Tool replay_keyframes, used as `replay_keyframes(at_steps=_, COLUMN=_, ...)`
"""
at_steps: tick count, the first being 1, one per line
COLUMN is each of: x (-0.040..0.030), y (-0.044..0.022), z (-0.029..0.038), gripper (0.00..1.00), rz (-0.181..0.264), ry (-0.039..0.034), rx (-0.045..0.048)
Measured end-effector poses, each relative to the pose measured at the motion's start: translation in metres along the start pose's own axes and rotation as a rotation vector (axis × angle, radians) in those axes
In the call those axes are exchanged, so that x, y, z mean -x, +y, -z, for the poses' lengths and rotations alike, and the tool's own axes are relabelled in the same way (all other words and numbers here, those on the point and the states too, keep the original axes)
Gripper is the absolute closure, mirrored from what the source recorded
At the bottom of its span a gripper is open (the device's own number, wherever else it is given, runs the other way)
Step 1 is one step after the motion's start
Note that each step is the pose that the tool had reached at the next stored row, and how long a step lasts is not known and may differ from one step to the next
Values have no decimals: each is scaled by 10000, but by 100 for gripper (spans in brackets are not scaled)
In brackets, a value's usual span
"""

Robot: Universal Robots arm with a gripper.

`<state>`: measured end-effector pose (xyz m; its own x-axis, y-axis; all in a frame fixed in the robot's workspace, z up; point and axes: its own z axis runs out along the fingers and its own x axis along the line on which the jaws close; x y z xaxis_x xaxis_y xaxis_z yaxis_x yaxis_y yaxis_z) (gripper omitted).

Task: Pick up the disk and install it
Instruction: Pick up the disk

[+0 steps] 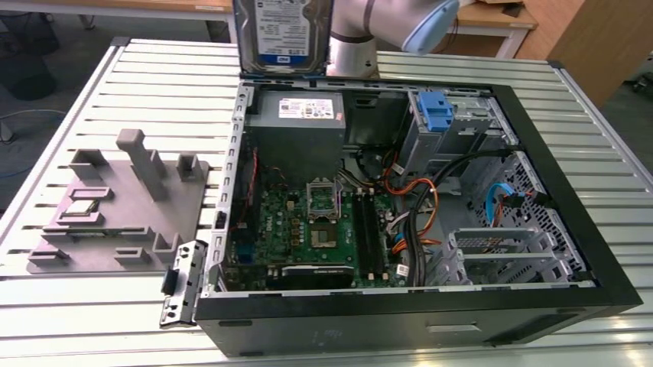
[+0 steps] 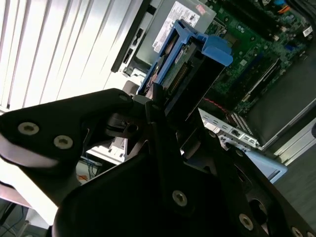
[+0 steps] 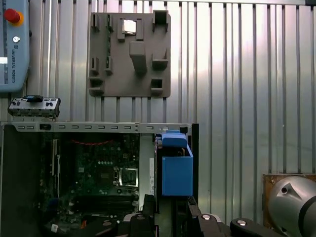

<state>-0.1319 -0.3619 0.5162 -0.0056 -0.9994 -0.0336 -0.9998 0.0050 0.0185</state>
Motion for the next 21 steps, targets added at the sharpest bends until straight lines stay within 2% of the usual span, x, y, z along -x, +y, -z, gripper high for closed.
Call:
replay_keyframes(at_steps=13, x=3, y=-546, z=10, gripper=65, rz=0, ry=1, rx=0)
replay_keyframes(at_steps=21, x=5, y=-841, z=15, gripper=65, rz=0, ry=1, rx=1)
